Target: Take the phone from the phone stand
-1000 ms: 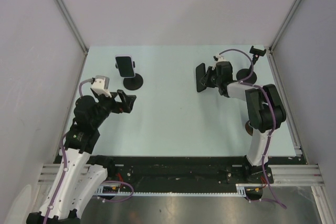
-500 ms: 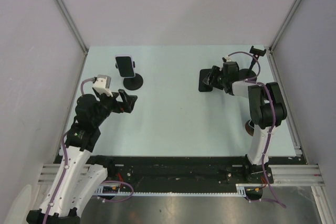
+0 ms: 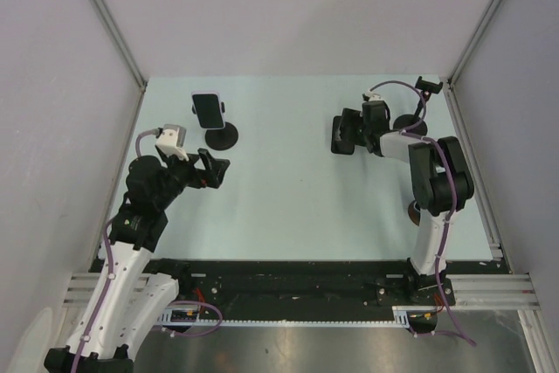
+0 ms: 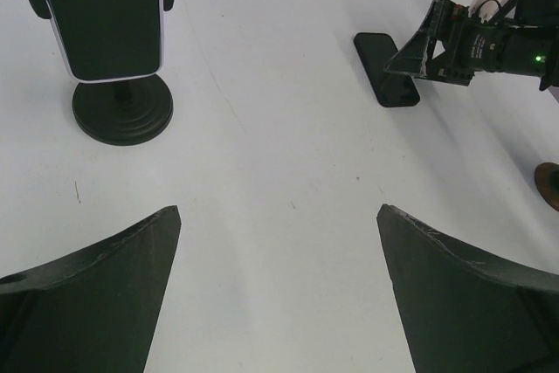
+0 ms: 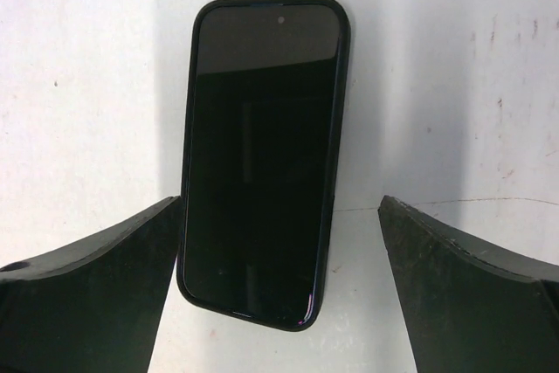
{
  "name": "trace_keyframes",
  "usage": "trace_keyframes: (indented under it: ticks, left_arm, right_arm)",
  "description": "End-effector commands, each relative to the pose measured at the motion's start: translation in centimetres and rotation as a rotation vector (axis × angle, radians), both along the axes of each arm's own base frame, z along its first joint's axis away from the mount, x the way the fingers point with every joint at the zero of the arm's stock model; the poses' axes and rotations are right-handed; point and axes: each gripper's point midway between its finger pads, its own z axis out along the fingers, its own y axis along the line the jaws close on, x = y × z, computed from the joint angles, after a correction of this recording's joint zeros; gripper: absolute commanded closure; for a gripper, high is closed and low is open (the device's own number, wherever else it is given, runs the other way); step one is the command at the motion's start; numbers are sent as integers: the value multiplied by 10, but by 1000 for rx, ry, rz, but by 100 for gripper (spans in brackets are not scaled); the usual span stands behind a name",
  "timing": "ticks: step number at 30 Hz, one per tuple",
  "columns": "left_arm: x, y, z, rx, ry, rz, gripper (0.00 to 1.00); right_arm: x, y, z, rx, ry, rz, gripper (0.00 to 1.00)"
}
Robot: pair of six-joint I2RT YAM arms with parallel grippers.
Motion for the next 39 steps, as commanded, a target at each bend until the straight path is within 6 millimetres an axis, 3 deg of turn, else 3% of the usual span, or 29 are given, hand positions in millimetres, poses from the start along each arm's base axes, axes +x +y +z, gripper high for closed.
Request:
trace_keyframes:
  ticks: [1,10,11,13,16,21,26,29,34,39]
  left_arm:
    - [2,-1,4,8,-32,-20,0]
    - [2,-3,2,6,-23,-29,0]
    - [2,-3,3,4,-24,-28,0]
    - [2,-3,2,4,-23,-28,0]
    - [2,-3,3,4,-24,-30,0]
    - [2,-3,2,4,-23,-31,0]
    - [2,-3,2,2,-20,-32,0]
    - [2,-4,2,2,-20,-35,0]
    - [1,-5,3,1,-25,-40,0]
    - [1,-4,4,2,-28,-41,0]
  right_arm:
    - [8,7,17,-125,-42,6,0]
    - [13,25,1,-215,-10,6,0]
    - [17,31,6,-236,-28,15,0]
    - [9,22,-9,-312,29,-6,0]
    - [5,18,-14,-372,46,-12,2]
    - [0,19,-18,-408,61,40,17]
    - [-4,40,-13,-363,53,164,35]
    - [-6,42,-12,-340,57,186,38]
    - [-7,34,-7,-298,77,182,37]
    - [-8,30,11,-298,65,189,7]
